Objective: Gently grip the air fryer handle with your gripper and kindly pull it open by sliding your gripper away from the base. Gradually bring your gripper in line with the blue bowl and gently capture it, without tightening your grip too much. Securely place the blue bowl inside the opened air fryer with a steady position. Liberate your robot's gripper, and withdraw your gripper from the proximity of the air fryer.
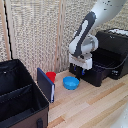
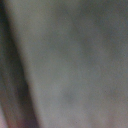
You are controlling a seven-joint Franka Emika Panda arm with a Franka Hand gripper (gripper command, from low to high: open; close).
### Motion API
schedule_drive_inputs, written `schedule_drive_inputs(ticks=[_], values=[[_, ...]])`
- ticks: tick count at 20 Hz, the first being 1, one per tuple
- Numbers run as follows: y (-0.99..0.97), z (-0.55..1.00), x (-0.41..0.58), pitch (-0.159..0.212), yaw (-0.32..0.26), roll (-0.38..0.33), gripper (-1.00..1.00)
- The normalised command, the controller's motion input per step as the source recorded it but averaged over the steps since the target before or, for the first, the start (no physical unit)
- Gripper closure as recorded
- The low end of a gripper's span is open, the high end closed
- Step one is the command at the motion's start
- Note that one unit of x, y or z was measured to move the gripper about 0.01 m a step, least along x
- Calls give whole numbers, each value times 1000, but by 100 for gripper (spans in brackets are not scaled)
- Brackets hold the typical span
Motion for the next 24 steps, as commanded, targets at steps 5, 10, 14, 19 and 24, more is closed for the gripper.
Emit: schedule_drive_inputs(ticks=[5,10,14,19,24], values=[[115,601,-19,93,0,67,-100],[364,679,-153,27,-2,70,-100],[477,312,-432,4,70,49,-100],[243,25,-420,0,180,71,-100],[26,-211,-377,16,268,49,-100]])
